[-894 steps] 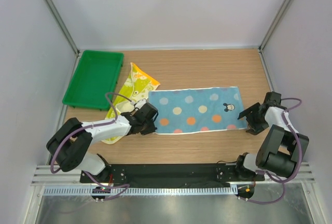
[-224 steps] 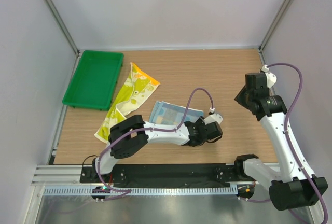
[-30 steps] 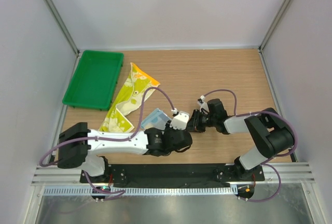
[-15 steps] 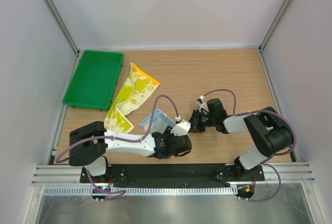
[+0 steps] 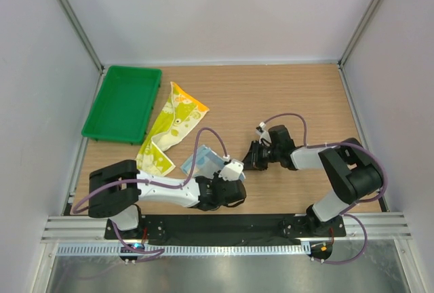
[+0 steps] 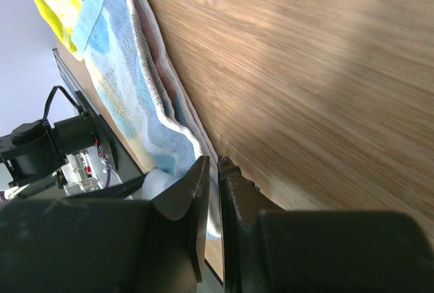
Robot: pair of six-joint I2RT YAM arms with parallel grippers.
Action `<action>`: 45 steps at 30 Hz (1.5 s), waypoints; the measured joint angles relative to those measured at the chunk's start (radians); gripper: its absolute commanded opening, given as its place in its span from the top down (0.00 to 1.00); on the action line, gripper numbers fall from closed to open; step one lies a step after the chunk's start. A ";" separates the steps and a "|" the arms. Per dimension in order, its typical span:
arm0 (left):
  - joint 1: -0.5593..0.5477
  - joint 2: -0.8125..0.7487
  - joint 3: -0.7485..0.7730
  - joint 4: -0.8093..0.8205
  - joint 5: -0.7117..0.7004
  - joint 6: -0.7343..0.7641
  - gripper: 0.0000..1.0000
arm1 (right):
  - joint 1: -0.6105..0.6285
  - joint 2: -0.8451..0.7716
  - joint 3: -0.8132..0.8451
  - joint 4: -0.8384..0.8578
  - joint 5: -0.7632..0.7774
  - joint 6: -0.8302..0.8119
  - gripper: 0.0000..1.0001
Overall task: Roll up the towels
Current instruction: Roll the towel
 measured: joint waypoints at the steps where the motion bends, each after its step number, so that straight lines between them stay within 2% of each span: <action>1: 0.000 0.000 -0.001 0.002 -0.003 -0.005 0.76 | 0.000 0.000 0.009 -0.013 0.002 -0.004 0.82; 5: -0.004 -0.001 -0.006 0.016 -0.014 -0.027 0.90 | 0.000 -0.023 0.060 -0.093 0.021 -0.024 0.82; 7: -0.005 -0.006 -0.011 0.022 -0.018 -0.037 0.94 | -0.004 -0.063 0.098 -0.161 0.056 -0.040 0.78; 10: -0.005 -0.021 -0.026 0.036 -0.016 -0.050 1.00 | -0.024 -0.160 0.152 -0.259 0.130 -0.057 0.64; 13: -0.002 -0.043 -0.043 0.056 0.010 -0.063 1.00 | -0.059 -0.272 0.184 -0.330 0.216 -0.067 0.47; 14: 0.003 -0.053 -0.051 0.065 0.026 -0.068 1.00 | -0.068 -0.311 0.188 -0.356 0.245 -0.068 0.39; 17: 0.032 -0.079 -0.074 0.114 0.100 -0.097 1.00 | -0.082 -0.418 0.188 -0.433 0.322 -0.067 0.27; 20: 0.083 -0.093 -0.100 0.180 0.182 -0.140 1.00 | -0.082 -0.519 0.175 -0.500 0.353 -0.060 0.22; 26: 0.177 -0.111 -0.186 0.366 0.351 -0.256 1.00 | -0.078 -0.698 0.099 -0.571 0.335 -0.017 0.20; 30: 0.225 -0.110 -0.249 0.505 0.453 -0.350 1.00 | -0.047 -0.767 0.003 -0.557 0.301 0.027 0.20; 37: 0.270 -0.092 -0.310 0.651 0.568 -0.479 1.00 | 0.035 -0.724 -0.165 -0.437 0.282 0.114 0.20; 42: 0.283 -0.092 -0.314 0.669 0.596 -0.510 1.00 | 0.086 -0.623 -0.180 -0.325 0.286 0.132 0.21; 45: 0.286 -0.092 -0.314 0.674 0.604 -0.514 1.00 | 0.120 -0.542 -0.180 -0.254 0.291 0.137 0.29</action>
